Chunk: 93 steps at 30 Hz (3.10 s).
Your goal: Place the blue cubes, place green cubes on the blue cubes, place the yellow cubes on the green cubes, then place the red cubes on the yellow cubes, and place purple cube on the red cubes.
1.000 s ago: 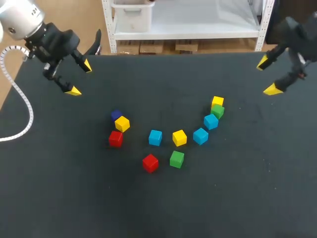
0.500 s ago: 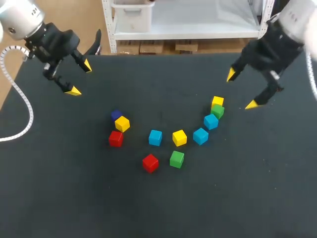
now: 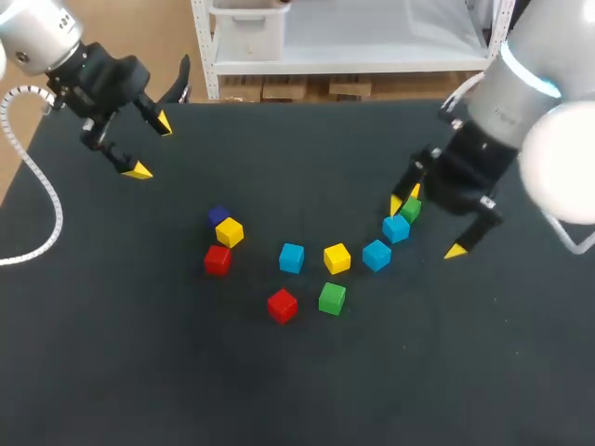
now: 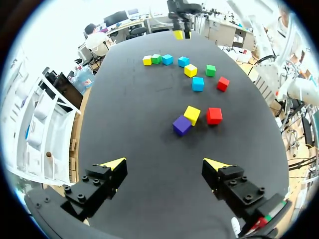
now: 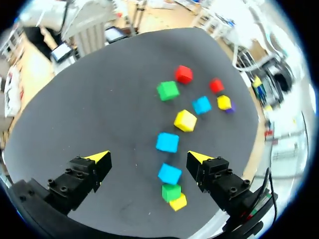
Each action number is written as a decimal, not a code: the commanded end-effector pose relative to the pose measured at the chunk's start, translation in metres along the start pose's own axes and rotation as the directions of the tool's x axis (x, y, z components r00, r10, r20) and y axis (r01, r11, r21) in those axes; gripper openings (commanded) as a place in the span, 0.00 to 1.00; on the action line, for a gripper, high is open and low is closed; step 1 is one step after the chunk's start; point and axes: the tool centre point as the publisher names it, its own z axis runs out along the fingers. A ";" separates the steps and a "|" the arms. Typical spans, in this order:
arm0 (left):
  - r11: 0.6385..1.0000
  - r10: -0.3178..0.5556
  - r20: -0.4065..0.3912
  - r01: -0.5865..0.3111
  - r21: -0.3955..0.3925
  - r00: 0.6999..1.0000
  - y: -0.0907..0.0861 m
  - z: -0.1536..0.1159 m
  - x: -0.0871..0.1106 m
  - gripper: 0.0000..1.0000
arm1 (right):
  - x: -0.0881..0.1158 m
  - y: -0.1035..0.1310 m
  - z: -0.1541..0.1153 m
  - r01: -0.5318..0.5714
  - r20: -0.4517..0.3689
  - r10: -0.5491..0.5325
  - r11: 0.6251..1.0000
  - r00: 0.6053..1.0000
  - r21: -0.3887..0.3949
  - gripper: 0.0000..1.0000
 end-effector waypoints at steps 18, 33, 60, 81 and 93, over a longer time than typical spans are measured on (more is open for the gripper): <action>1.000 0.000 -0.003 0.000 -0.003 1.000 -0.001 0.000 0.000 1.00 | 0.009 -0.036 0.057 -0.176 -0.036 0.173 0.978 0.984 -0.116 1.00; 1.000 0.000 -0.003 0.000 -0.003 1.000 -0.001 0.000 0.000 1.00 | 0.016 -0.036 0.067 -0.236 -0.061 0.231 0.967 0.971 -0.095 0.64; 1.000 0.000 -0.003 0.000 -0.003 1.000 -0.001 0.000 0.000 1.00 | 0.016 -0.050 0.068 -0.441 -0.037 0.439 0.894 0.898 -0.077 0.00; 1.000 0.000 -0.003 0.000 -0.003 1.000 -0.001 0.000 0.000 1.00 | 0.005 -0.099 0.076 -0.875 -0.154 0.907 0.419 0.392 0.243 0.00; 1.000 0.000 -0.003 0.000 -0.003 1.000 -0.001 0.000 0.000 1.00 | 0.011 -0.110 0.076 -0.875 -0.136 0.914 0.405 0.382 0.264 0.00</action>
